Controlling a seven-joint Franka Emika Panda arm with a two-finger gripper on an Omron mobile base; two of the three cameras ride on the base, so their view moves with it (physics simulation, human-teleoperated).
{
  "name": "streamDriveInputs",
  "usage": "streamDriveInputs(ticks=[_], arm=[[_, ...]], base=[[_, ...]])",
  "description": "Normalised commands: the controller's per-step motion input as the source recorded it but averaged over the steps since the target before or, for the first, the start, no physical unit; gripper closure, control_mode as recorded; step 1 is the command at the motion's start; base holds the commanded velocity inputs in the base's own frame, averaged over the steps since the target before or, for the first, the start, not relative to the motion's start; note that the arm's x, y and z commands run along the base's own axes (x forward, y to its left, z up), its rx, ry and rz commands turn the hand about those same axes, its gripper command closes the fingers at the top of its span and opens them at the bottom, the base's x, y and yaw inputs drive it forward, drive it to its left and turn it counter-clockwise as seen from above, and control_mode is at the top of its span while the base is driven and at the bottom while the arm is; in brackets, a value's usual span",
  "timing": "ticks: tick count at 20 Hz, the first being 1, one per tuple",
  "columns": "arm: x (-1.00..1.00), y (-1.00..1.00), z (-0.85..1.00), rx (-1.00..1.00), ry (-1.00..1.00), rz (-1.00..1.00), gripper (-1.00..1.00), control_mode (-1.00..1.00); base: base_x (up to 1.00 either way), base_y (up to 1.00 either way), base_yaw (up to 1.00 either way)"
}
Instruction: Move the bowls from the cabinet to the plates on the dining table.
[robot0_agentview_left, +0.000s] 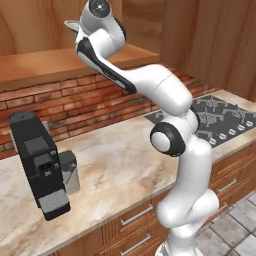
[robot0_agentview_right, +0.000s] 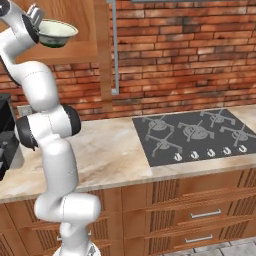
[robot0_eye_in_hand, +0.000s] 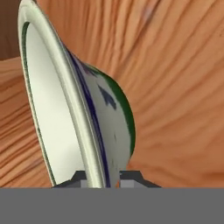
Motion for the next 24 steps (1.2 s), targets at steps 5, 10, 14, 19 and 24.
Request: streamDriveInputs(ticks=[5, 10, 14, 19, 24], arm=[[-0.04, 0.12, -0.12, -0.05, 0.00, 0.10, 1.00, -1.00], [-0.33, 0.18, -0.45, -0.17, 0.00, 0.15, 1.00, -1.00], [-0.36, 0.03, -0.08, -0.24, -0.03, 0.12, 1.00, -1.00], [-0.34, 0.00, 0.60, -0.31, -0.07, 0.03, 1.00, -1.00], [-0.23, 0.00, 0.64, -0.30, -0.05, 0.01, 1.00, -1.00]], base=[[0.00, 0.00, 0.00], [0.00, 0.00, 0.00], [0.00, 0.00, 0.00], [0.00, 0.00, 0.00], [0.00, 0.00, 0.00]])
